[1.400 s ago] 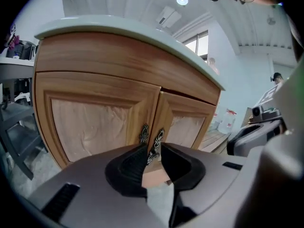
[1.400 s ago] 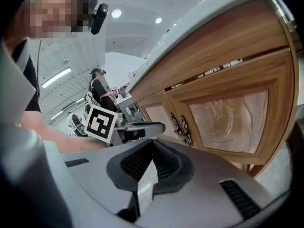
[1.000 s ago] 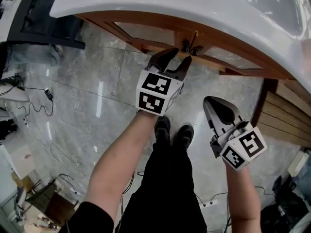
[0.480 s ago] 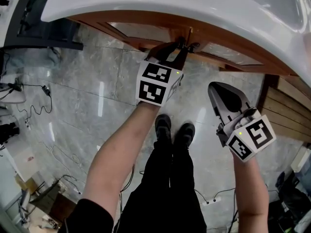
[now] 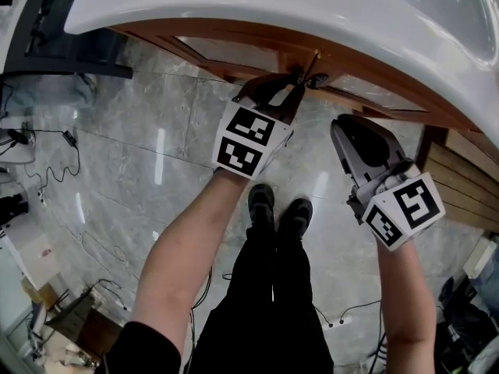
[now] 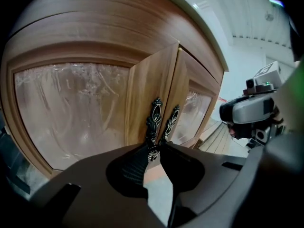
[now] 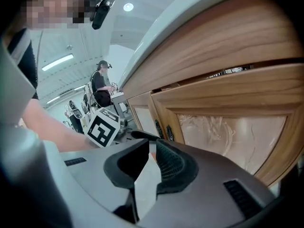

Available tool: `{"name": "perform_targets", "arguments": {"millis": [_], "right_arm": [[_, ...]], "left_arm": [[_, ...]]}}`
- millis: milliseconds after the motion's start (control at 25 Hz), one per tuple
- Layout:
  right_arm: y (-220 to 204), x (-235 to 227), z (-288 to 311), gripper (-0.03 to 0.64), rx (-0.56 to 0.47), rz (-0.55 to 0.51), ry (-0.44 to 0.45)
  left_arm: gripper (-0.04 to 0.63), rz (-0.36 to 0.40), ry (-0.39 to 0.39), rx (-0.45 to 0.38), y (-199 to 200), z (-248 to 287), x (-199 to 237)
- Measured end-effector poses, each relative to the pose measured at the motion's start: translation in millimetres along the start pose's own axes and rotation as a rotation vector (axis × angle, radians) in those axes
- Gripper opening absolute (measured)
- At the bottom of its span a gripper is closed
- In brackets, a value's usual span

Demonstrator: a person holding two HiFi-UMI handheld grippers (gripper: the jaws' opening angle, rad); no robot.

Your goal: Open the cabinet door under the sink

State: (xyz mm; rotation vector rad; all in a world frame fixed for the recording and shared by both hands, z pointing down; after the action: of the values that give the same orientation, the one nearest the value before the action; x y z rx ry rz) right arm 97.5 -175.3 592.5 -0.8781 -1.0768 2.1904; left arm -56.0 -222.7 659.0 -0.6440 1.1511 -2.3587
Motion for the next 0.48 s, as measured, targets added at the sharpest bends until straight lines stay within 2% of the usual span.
{"name": "perform_targets", "arguments": {"millis": [480], "right_arm": [[19.8, 5.2, 39.1, 0.121, -0.031, -0.05, 0.05]], "left_arm": [[0.087, 0.006, -0.078, 0.003, -17.7, -24.1, -5.1]]}}
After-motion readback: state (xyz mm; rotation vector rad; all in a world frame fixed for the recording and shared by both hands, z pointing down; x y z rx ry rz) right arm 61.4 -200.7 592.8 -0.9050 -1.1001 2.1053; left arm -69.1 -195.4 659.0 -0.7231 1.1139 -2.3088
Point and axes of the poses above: the fingertips, and each gripper's own axes: z forward along the fingers, x to its left, y out of its top, the point moved 7 cm from there along -z, backward along the fingers, and after that the axes turned 3 degrees about -y, right-handed, at the moved point
